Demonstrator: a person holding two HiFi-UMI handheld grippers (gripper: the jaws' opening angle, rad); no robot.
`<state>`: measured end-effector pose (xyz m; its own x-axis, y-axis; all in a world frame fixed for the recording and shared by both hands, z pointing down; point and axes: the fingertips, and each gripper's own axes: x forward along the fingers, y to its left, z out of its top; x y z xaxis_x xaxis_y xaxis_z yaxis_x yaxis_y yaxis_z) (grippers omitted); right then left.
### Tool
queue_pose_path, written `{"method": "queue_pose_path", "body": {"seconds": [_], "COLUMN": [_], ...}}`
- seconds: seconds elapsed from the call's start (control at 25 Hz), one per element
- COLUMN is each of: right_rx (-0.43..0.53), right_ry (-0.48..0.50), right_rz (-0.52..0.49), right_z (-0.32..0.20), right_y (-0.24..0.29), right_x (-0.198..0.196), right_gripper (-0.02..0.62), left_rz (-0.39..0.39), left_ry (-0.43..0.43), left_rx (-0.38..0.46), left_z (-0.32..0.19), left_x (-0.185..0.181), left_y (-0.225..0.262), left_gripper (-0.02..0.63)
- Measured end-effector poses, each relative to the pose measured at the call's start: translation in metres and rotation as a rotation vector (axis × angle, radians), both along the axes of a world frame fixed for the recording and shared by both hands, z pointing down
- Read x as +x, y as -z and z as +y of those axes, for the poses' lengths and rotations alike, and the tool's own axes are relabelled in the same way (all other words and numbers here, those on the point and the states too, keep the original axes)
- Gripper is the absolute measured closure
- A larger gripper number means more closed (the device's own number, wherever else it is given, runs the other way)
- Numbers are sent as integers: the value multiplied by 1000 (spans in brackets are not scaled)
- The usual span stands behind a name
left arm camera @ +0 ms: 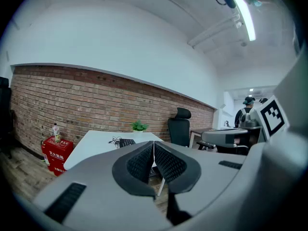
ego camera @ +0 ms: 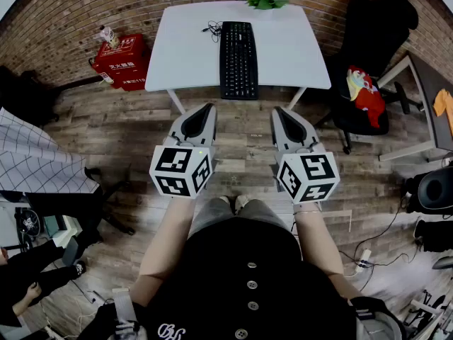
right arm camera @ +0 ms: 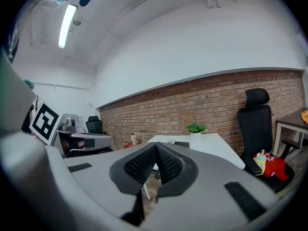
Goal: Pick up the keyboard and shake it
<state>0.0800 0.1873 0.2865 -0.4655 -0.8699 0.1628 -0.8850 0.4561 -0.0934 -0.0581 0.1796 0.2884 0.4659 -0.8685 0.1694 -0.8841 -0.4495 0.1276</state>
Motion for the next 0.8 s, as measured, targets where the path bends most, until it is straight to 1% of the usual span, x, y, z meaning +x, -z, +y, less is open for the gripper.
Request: {"method": "queue_pose_path", "body": {"seconds": [0.2, 0.4, 0.48, 0.6, 0.8], "right_rx": [-8, -11, -11, -7, 1], "right_ry": [-25, -21, -26, -6, 29], "right_rz": [-18, -5, -16, -48, -41], "right_z": [-2, -5, -6, -7, -13], "right_y": [-4, -8, -7, -5, -3], "right_x": [8, 4, 4, 3, 7], "right_gripper": [569, 569, 569, 569, 569], "left_rz": [-17, -2, 3, 13, 11], "left_ry": [17, 16, 13, 1, -23], "left_rx": [-22, -32, -32, -32, -40], "left_z": [-3, -5, -8, -9, -14], "left_x": [-2, -6, -7, -4, 10], "left_y": [-7, -9, -9, -11, -15], "left_gripper": [588, 588, 588, 588, 588]}}
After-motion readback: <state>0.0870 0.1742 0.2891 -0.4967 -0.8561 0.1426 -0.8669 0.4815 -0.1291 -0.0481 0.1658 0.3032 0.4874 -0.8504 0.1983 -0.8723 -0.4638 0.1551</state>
